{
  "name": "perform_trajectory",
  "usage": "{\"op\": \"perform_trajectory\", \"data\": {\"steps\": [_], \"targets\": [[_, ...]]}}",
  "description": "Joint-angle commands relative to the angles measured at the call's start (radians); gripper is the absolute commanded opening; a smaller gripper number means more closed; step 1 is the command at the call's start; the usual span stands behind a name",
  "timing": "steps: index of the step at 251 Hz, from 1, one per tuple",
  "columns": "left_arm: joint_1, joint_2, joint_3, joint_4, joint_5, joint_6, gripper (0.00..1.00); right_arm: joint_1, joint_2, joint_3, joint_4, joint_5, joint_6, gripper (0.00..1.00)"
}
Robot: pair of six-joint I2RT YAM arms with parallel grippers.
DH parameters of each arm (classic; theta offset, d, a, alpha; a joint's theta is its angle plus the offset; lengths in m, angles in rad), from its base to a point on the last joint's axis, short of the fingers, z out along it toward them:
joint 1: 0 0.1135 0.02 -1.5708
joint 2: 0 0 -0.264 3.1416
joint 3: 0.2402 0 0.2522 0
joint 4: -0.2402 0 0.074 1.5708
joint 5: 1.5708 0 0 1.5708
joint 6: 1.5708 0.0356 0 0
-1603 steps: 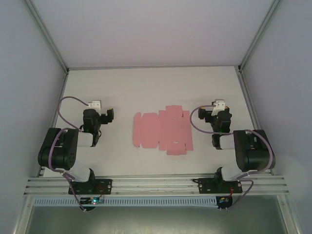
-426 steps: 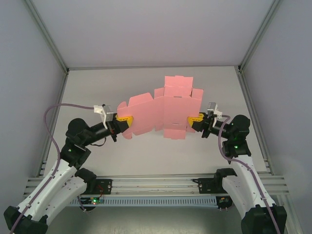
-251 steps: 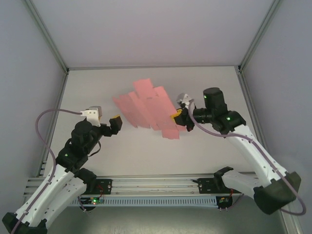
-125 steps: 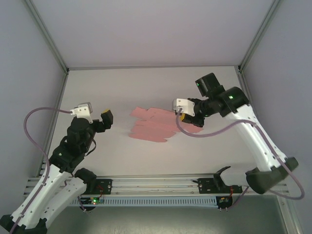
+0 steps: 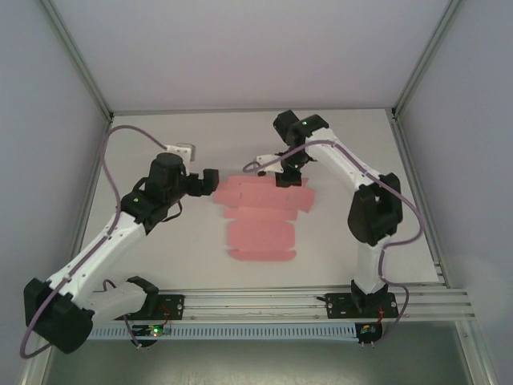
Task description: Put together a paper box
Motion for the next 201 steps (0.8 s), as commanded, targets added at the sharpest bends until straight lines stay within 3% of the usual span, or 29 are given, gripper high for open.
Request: {"op": "perform_trajectory", "data": {"steps": [1,22,117,183,201], "targets": [[0.019,0.075,0.044,0.109,0.305,0.127,1.0,-0.021,0.053,0.117,-0.148,-0.023,-0.035,0.0],[0.031,0.165,0.105,0.071,0.357,0.146,0.98,-0.016,0.064,0.122,-0.154,-0.046,-0.054,0.0],[0.066,0.347,0.172,0.065,0.639,0.36,0.58,-0.016,0.045,0.108,-0.151,-0.13,-0.103,0.0],[0.065,0.379,0.179,0.135,0.731,0.339,0.31,-0.015,0.056,0.11,-0.166,-0.13,-0.081,0.0],[0.065,0.392,0.191,0.132,0.723,0.326,0.17,-0.014,0.057,0.107,-0.158,-0.131,-0.069,0.0]]}}
